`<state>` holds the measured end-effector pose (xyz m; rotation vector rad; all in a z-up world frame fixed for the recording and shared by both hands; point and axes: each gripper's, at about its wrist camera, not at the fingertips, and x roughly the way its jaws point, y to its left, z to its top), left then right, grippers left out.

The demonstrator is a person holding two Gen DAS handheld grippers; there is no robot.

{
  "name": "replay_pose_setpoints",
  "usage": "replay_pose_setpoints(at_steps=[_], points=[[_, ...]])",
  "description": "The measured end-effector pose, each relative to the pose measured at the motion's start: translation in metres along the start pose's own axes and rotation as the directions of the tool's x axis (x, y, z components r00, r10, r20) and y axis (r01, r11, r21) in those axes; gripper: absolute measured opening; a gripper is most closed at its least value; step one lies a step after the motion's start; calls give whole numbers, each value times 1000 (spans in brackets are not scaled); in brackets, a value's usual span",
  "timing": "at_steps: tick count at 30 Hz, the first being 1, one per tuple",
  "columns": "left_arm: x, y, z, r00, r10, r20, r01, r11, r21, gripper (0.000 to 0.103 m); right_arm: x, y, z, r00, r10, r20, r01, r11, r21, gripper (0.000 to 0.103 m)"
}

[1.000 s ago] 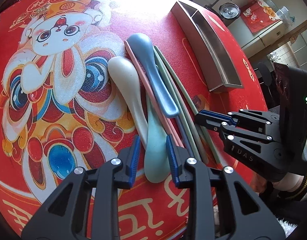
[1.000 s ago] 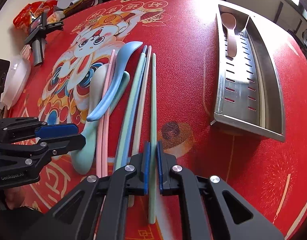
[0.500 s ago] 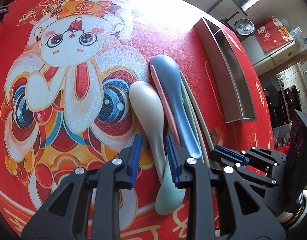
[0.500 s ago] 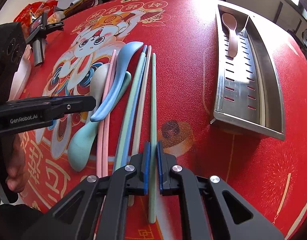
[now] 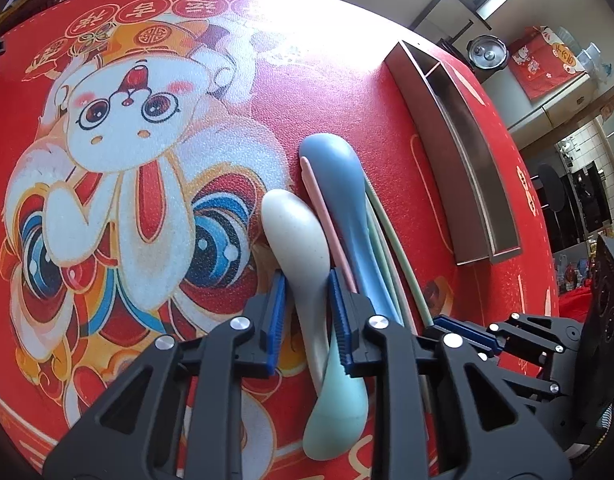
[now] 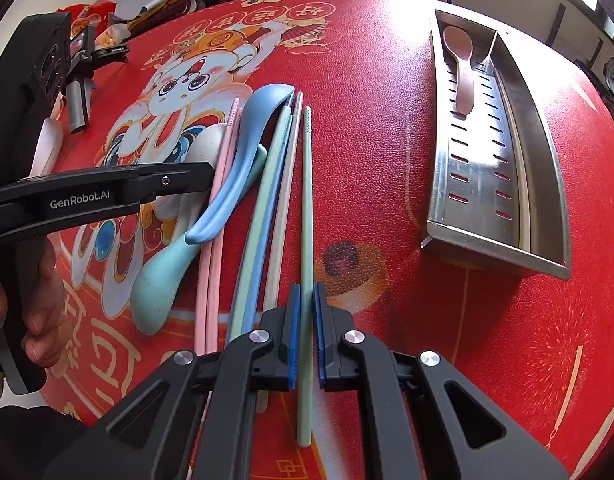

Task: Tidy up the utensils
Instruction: 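Grasp the white spoon with the left tool and lift it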

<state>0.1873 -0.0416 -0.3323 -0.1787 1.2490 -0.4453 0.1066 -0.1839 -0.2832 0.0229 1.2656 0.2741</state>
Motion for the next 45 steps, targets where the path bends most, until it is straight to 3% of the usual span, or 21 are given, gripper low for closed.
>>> replay_pose_setpoints(at_steps=[6, 15, 26, 31, 38, 45], points=[[0, -11, -18, 999, 0, -36, 2, 997, 73, 14, -1, 0, 0, 1000, 3, 1, -3, 1000, 4, 7], [-7, -16, -36, 995, 90, -39, -82, 981, 173, 12, -1, 0, 0, 1000, 6, -1, -6, 1000, 8, 7], [-25, 19, -50, 995, 100, -21, -98, 991, 94, 12, 2, 7, 3, 999, -37, -17, 36, 999, -32, 7], [-28, 21, -55, 992, 124, 7, -124, 989, 85, 12, 3, 6, 4, 999, -36, -18, 36, 999, -31, 7], [-23, 6, -50, 983, 182, -12, -179, 976, 127, 11, 4, 3, 5, 999, -31, -15, 30, 999, -32, 6], [-30, 19, -55, 983, 180, -27, -177, 981, 84, 11, 6, 7, 7, 998, -50, -30, 49, 998, -42, 6]])
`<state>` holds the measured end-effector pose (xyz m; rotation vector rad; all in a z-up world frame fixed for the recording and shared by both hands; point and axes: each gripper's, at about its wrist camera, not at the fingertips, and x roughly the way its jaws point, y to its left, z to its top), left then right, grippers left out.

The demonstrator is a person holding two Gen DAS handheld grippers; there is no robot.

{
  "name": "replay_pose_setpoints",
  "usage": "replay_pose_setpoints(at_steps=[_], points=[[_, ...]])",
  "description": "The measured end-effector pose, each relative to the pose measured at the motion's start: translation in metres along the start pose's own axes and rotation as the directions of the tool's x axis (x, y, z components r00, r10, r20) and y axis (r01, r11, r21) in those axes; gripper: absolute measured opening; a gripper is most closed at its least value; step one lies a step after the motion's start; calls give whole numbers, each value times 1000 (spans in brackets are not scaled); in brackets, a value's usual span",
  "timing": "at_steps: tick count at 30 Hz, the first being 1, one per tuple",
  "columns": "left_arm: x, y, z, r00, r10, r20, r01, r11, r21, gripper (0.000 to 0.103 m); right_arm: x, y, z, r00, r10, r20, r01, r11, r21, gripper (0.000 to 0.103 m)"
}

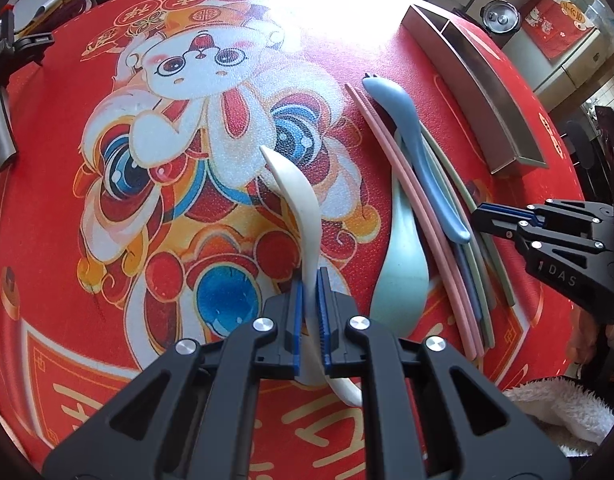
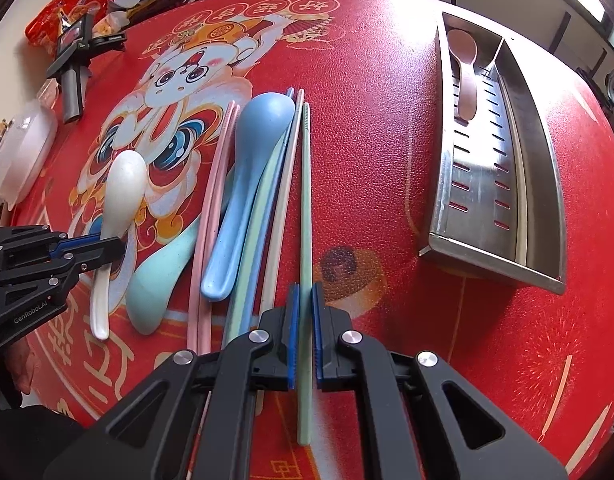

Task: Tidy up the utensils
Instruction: 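Grasp the white spoon with the left tool and lift it, then place the white spoon in the tray with the left tool while the right tool lowers the mint chopstick in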

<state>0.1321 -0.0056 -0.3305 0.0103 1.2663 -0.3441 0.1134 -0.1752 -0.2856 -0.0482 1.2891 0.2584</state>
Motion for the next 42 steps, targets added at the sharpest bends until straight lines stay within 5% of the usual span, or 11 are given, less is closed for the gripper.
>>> replay_pose_setpoints(at_steps=[12, 17, 22, 33, 42], points=[[-1, 4, -5, 999, -19, 45, 20, 1000, -16, 11, -1, 4, -4, 1000, -24, 6, 24, 999, -24, 6], [-3, 1, -7, 999, -3, 42, 3, 1000, -6, 11, -2, -4, -4, 1000, 22, -4, -21, 999, 31, 6], [-9, 6, -2, 997, -64, 33, 65, 997, -36, 11, -5, -9, -8, 998, 56, -17, -55, 996, 77, 6], [-43, 14, 4, 992, -84, 99, 89, 994, -57, 11, -31, -22, -7, 991, 101, 86, -113, 983, 147, 6], [-67, -2, 31, 985, -96, 142, 95, 995, 14, 11, -48, -34, -2, 985, 96, 143, -122, 975, 186, 6]])
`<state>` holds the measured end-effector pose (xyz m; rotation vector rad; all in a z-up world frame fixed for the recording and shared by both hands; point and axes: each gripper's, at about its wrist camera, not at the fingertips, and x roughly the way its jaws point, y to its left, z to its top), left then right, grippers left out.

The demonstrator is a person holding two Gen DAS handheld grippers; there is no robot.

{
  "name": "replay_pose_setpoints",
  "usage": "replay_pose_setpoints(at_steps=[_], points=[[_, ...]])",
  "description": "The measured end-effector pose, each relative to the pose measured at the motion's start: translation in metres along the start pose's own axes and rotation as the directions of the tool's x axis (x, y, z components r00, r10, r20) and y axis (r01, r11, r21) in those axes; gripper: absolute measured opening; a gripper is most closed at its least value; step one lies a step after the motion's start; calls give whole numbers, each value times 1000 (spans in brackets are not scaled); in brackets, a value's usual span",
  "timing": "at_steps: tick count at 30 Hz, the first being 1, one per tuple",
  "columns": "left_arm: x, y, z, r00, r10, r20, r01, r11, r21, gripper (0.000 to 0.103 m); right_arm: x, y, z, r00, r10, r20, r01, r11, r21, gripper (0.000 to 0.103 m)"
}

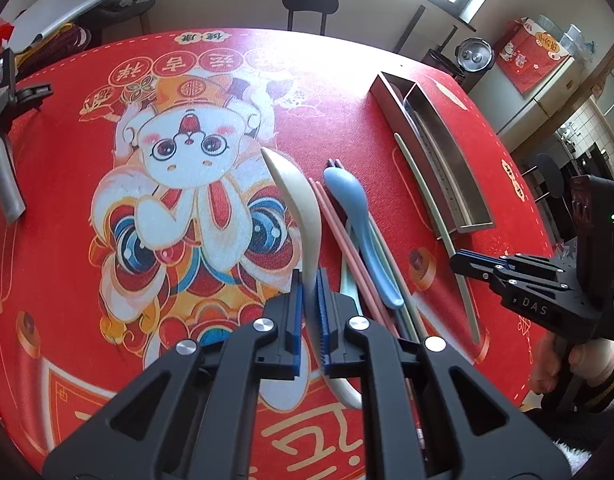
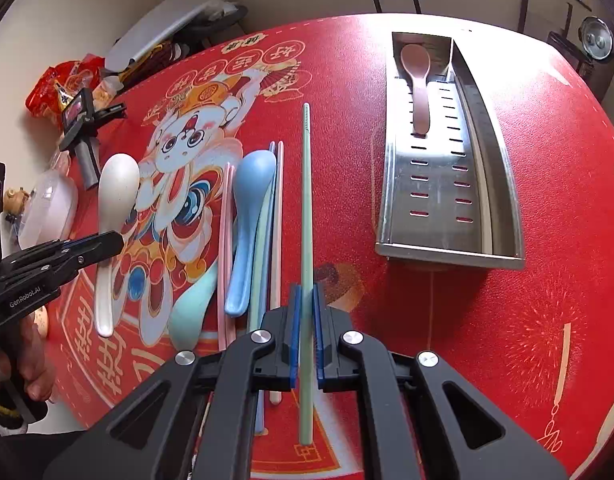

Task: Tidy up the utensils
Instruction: 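Place the white spoon in the tray with the left tool while the right tool lowers the mint chopstick in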

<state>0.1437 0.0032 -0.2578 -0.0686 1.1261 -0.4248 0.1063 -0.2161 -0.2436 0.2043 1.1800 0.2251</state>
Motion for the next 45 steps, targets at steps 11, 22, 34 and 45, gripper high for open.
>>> replay_pose_setpoints(at_steps=[11, 22, 34, 45], points=[[10, -51, 63, 998, -59, 22, 57, 992, 110, 11, -24, -47, 37, 995, -60, 80, 50, 991, 121, 6], [75, -114, 147, 993, -103, -54, 112, 977, 183, 11, -4, -94, 85, 990, -127, 68, 114, 979, 169, 6], [161, -158, 215, 985, -45, -168, 83, 971, 226, 11, 25, -115, 101, 990, -144, 2, 141, 967, 212, 6], [198, -162, 217, 969, 19, -246, 26, 983, 179, 11, 34, -116, 102, 990, -139, -12, 138, 964, 225, 6]])
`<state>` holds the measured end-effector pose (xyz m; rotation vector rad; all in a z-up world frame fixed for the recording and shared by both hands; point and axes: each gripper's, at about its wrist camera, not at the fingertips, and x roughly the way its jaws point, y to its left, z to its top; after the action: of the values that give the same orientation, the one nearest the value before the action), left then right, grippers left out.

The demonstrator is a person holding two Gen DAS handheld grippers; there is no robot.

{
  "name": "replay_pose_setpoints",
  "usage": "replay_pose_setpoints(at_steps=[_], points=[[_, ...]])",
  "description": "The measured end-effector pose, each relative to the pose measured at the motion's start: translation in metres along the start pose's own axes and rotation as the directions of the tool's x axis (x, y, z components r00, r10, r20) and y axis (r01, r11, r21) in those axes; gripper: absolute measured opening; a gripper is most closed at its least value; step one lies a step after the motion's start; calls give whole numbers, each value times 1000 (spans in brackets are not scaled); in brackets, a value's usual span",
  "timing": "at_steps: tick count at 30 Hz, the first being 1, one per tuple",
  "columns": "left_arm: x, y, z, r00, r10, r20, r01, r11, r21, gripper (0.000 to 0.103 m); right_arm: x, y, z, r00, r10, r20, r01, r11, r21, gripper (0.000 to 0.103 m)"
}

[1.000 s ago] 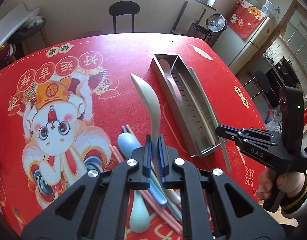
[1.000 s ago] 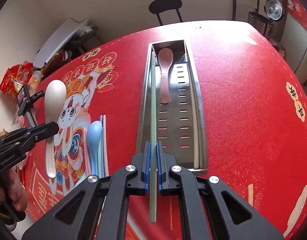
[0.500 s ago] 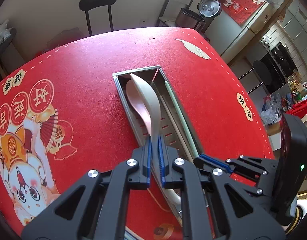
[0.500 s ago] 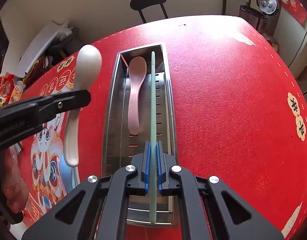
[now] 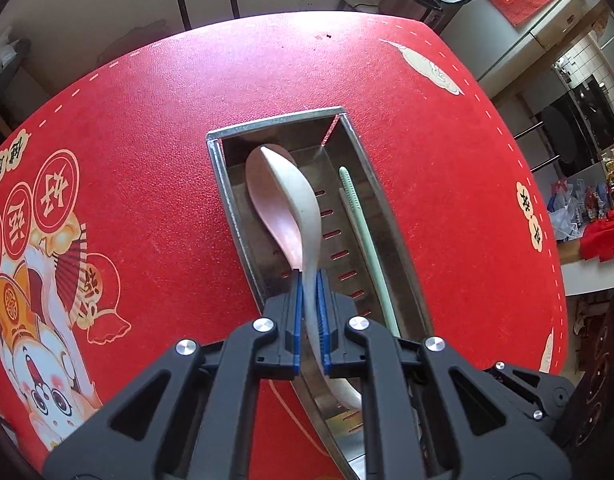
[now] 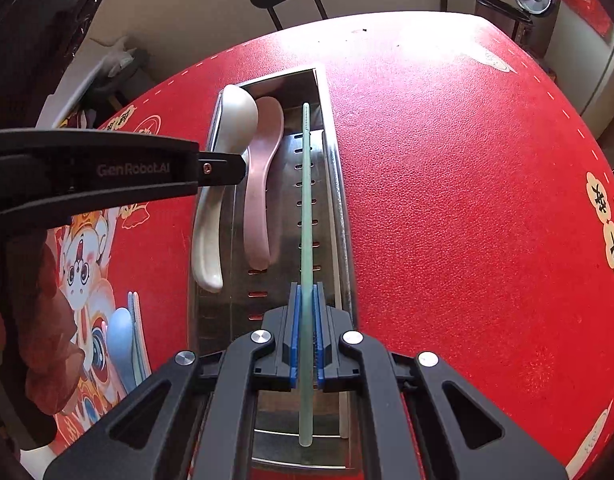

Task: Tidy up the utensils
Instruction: 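Place the white spoon in the tray with the left tool while the right tool lowers the mint chopstick in, then open both tools and move them back to the loose utensils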

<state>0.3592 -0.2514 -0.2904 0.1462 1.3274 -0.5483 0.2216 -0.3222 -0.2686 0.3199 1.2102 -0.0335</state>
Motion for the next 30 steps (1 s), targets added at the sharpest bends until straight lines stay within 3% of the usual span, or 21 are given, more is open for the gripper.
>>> replay_pose_setpoints(at_steps=[12, 20, 26, 30], points=[[9, -2, 12, 998, 63, 6, -63, 998, 0, 12, 1, 0, 3, 1000, -10, -5, 10, 1000, 8, 6], [-22, 5, 11, 997, 30, 67, -30, 1000, -6, 15, -13, -1, 3, 999, -39, 14, 39, 999, 18, 7], [-61, 22, -7, 990, 35, 134, -32, 999, -24, 27, -31, 5, -2, 998, -51, 41, 51, 999, 6, 7], [-93, 37, -32, 981, 59, 187, -56, 998, -21, 45, -44, 10, -12, 997, -46, 58, 46, 999, -1, 10]])
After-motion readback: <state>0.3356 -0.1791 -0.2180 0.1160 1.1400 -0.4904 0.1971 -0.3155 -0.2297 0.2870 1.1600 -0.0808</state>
